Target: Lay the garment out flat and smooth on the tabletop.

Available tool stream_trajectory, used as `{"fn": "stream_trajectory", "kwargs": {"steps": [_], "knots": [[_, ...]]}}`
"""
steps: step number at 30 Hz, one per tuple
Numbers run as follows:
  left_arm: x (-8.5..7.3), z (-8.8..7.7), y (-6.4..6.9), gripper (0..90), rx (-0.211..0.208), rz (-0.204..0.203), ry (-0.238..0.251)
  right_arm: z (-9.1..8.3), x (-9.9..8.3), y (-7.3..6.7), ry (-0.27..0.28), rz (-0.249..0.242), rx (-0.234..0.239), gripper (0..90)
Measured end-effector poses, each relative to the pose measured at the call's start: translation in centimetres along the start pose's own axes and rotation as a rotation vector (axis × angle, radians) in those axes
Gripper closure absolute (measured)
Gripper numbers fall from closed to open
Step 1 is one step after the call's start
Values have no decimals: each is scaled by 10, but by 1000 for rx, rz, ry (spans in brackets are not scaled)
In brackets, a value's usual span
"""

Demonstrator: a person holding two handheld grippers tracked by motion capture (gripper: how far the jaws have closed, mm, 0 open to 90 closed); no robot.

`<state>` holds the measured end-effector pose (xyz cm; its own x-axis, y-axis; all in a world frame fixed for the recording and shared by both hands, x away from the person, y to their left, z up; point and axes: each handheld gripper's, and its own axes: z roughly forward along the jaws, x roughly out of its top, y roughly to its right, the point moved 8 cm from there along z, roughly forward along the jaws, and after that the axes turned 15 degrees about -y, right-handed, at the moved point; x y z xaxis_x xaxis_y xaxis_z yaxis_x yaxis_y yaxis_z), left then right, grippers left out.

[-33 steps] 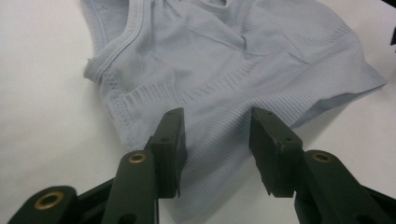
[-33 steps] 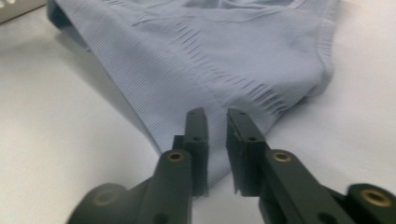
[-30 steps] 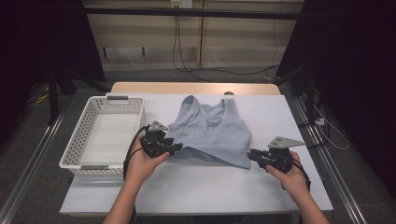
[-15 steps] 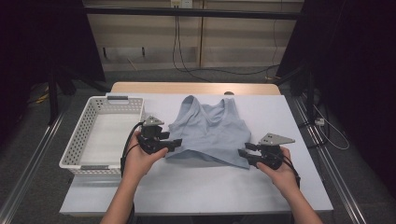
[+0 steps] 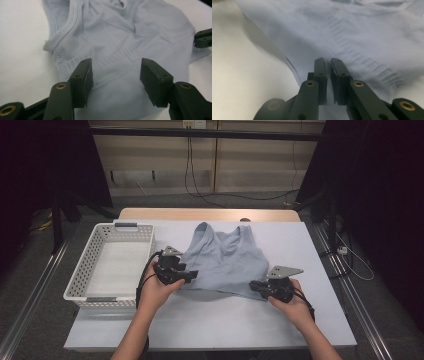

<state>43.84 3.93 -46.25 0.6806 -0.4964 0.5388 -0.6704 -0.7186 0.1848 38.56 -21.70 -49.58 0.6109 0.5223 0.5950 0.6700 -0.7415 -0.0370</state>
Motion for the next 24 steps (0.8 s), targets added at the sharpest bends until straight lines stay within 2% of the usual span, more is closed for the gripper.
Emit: {"fn": "stream_trajectory", "kwargs": {"steps": [5, 13, 17, 21, 24], "knots": [[-4, 8, -3, 451, 16, -2, -16, 5, -5, 3, -29, 28, 2, 788], [-7, 16, -5, 476, 30, 14, -34, -7, 5, 7, 43, 71, -22, 618], [-7, 20, -6, 492, 49, 24, -34, -5, 6, 7, 40, 68, -35, 614], [-7, 26, -6, 520, 64, 35, -37, 1, 4, 11, 16, 68, -49, 688], [-6, 30, -8, 528, 67, 39, -38, 6, -1, 12, -12, 83, -43, 670]]}}
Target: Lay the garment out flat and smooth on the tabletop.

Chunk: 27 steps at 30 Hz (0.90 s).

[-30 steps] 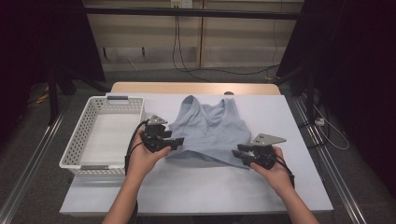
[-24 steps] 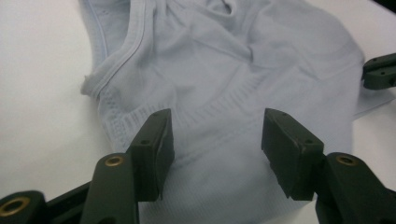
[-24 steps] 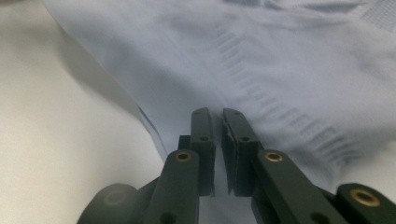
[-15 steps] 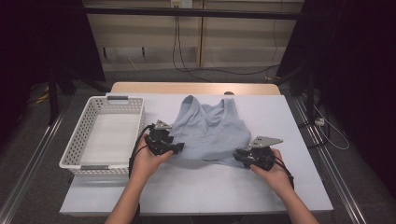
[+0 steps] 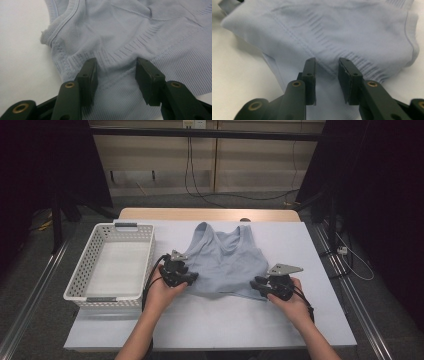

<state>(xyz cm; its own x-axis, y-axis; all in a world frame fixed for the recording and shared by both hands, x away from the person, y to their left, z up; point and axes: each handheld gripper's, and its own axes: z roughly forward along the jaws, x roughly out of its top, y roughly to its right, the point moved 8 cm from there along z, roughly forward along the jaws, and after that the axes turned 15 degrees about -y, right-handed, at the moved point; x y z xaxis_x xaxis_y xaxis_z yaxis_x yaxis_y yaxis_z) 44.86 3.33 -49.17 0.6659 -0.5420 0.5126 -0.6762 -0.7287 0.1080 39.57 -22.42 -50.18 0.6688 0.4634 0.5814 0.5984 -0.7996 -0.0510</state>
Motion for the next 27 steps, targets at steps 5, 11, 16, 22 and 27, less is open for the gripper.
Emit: {"fn": "stream_trajectory", "kwargs": {"steps": [5, 11, 16, 22, 27], "knots": [[0, 5, -5, 543, 21, 4, 11, 6, -4, 2, -16, 8, -9, 638], [1, 10, -8, 547, 25, -15, 22, 7, -5, 5, -20, 8, -49, 569], [2, 8, -9, 551, 24, -26, 30, 8, -6, 6, -22, 25, -40, 619], [3, 6, -9, 548, 43, -20, 27, 6, -7, 11, -14, 24, -47, 819], [3, 11, -10, 577, 26, -25, 21, 5, -6, 12, -2, 24, -42, 861]]}}
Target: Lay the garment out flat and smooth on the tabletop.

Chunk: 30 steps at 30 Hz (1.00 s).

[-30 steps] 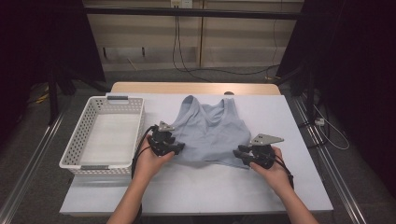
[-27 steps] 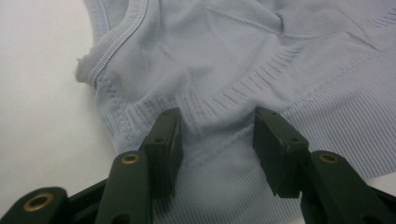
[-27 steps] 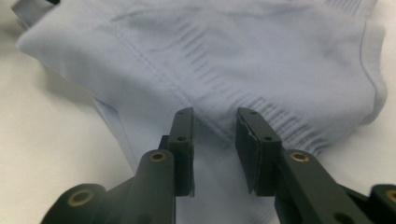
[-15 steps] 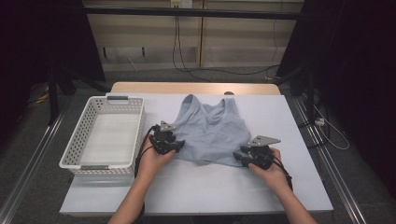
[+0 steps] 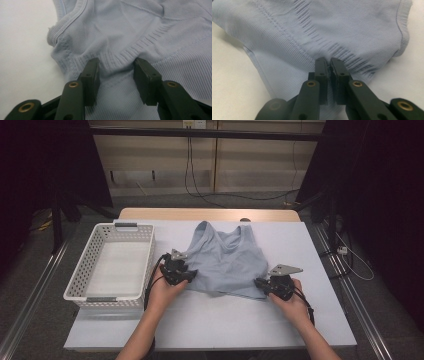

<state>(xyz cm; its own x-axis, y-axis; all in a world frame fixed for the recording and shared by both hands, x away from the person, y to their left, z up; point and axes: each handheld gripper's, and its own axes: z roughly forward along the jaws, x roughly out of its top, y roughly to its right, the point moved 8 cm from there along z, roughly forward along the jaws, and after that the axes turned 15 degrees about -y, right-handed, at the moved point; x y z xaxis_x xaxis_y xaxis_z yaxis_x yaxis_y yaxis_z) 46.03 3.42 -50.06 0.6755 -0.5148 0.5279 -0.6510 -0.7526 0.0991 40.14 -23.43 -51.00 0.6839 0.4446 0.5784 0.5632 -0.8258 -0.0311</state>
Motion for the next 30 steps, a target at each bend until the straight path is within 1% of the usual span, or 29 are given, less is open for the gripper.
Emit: {"fn": "stream_trajectory", "kwargs": {"steps": [1, 2, 4, 7, 8, 10, 12, 13, 14, 15, 16, 19, 20, 22, 24, 25, 26, 28, 29, 30], "knots": [[1, 0, 0, 591, -3, 1, 0, -1, 1, 1, 9, 0, -2, 863], [1, 0, 0, 619, 7, 1, -5, -2, 2, 1, 16, 5, -1, 865], [3, 0, 0, 657, 8, -3, -7, -7, 6, 3, 46, 14, -8, 868], [6, -3, -1, 741, 16, 7, 6, -14, 12, 8, 98, 34, -32, 870], [7, -3, -1, 770, 13, 4, 14, -16, 13, 9, 109, 41, -34, 870], [7, -3, -2, 805, 19, 5, 12, -15, 13, 9, 101, 41, -23, 870], [6, -1, -3, 809, 14, -4, 15, -11, 10, 8, 75, 29, -23, 869], [5, 0, -4, 808, 12, -1, 9, -8, 8, 6, 61, 24, -25, 869], [4, 1, -4, 806, 7, -9, 9, -6, 7, 5, 50, 20, -28, 868], [3, 1, -4, 804, 6, -3, 0, -4, 6, 4, 37, 14, -25, 867], [3, 1, -4, 800, 6, -5, 1, -3, 5, 4, 25, 7, -20, 864], [2, 1, -5, 776, -3, -15, -4, -1, 3, 3, 15, 14, -18, 845], [1, 2, -4, 767, -12, -28, -2, -1, 2, 3, 13, 14, -22, 833], [-3, 4, -5, 712, -21, -43, -29, 1, 0, 2, 4, 17, -19, 792], [-4, 4, -6, 700, -31, -56, -30, 2, 0, 1, 10, 22, -18, 778], [-4, 3, -7, 681, -23, -59, -33, 1, 0, 0, 10, 22, -20, 756], [-4, 2, -7, 664, -20, -59, -37, 1, 0, 1, 11, 27, -25, 712], [-3, 1, -6, 625, -19, -67, -38, 0, 0, 1, 12, 42, -33, 651], [-4, 0, -6, 610, -24, -67, -46, 0, 0, 1, 15, 50, -29, 610], [-4, 0, -5, 579, -29, -76, -46, -2, 0, 1, 20, 56, -23, 577]]}}
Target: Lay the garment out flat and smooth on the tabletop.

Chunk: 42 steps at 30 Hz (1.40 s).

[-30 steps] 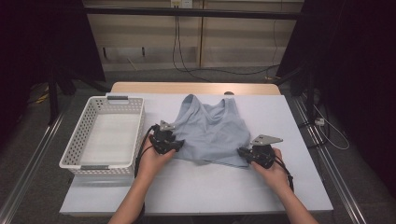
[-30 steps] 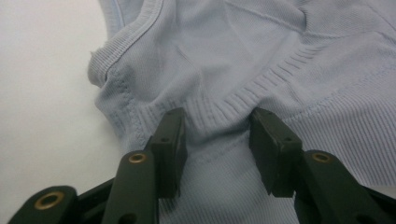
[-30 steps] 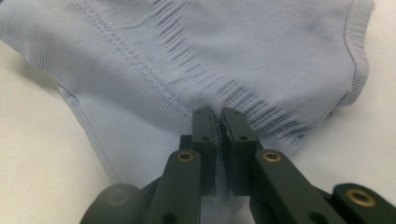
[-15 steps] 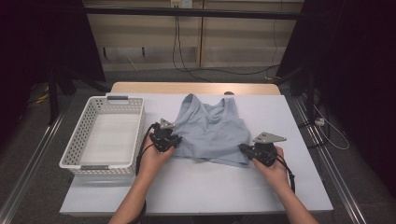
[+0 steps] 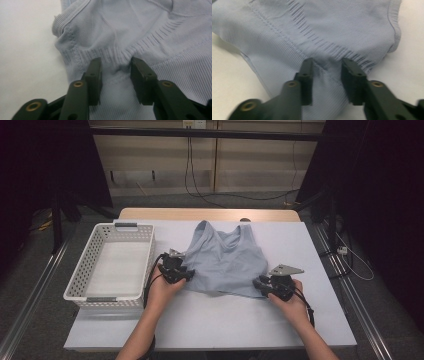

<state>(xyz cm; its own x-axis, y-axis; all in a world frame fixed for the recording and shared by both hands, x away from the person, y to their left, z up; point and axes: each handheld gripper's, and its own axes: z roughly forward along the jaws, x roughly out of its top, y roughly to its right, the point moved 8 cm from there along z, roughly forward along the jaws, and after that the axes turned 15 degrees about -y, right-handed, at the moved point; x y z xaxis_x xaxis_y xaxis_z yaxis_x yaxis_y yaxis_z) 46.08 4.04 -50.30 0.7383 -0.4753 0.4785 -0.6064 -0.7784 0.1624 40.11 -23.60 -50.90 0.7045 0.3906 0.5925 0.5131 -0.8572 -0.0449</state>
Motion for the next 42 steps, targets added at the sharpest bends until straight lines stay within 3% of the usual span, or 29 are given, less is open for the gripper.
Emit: {"fn": "stream_trajectory", "kwargs": {"steps": [2, 8, 12, 16, 19, 23, 26, 29, 32, 35, 37, 42], "knots": [[0, -2, 2, 514, 2, -6, 0, -2, 0, -2, 8, 20, 20, 549], [1, -12, 2, 380, 5, -10, 8, -7, -1, -1, 14, 34, 14, 481], [-1, -19, -4, 295, -2, -50, 22, -14, -3, 0, 21, 62, 36, 441], [-1, -23, -4, 263, -8, -53, 35, -20, -6, 3, 21, 68, 22, 440], [-1, -23, -3, 255, -9, -47, 39, -24, -9, 4, 18, 103, 22, 471], [-2, -22, -3, 248, -7, -48, 33, -27, -11, 1, 12, 69, 5, 471], [-2, -22, -3, 247, 0, -48, 35, -26, -14, 1, 3, 75, 12, 472], [-2, -23, -3, 246, 6, -47, 41, -21, -20, 4, -29, 71, -7, 502], [-2, -23, -3, 246, 5, -45, 42, -19, -23, 4, -39, 75, 16, 553], [-2, -23, -3, 246, 9, -44, 46, -16, -27, 3, -65, 81, 38, 549], [-2, -23, -3, 246, 11, -46, 49, -16, -27, 2, -53, 82, 32, 576], [-2, -24, -3, 246, 21, -42, 56, -15, -24, -1, -56, 75, 41, 821]]}}
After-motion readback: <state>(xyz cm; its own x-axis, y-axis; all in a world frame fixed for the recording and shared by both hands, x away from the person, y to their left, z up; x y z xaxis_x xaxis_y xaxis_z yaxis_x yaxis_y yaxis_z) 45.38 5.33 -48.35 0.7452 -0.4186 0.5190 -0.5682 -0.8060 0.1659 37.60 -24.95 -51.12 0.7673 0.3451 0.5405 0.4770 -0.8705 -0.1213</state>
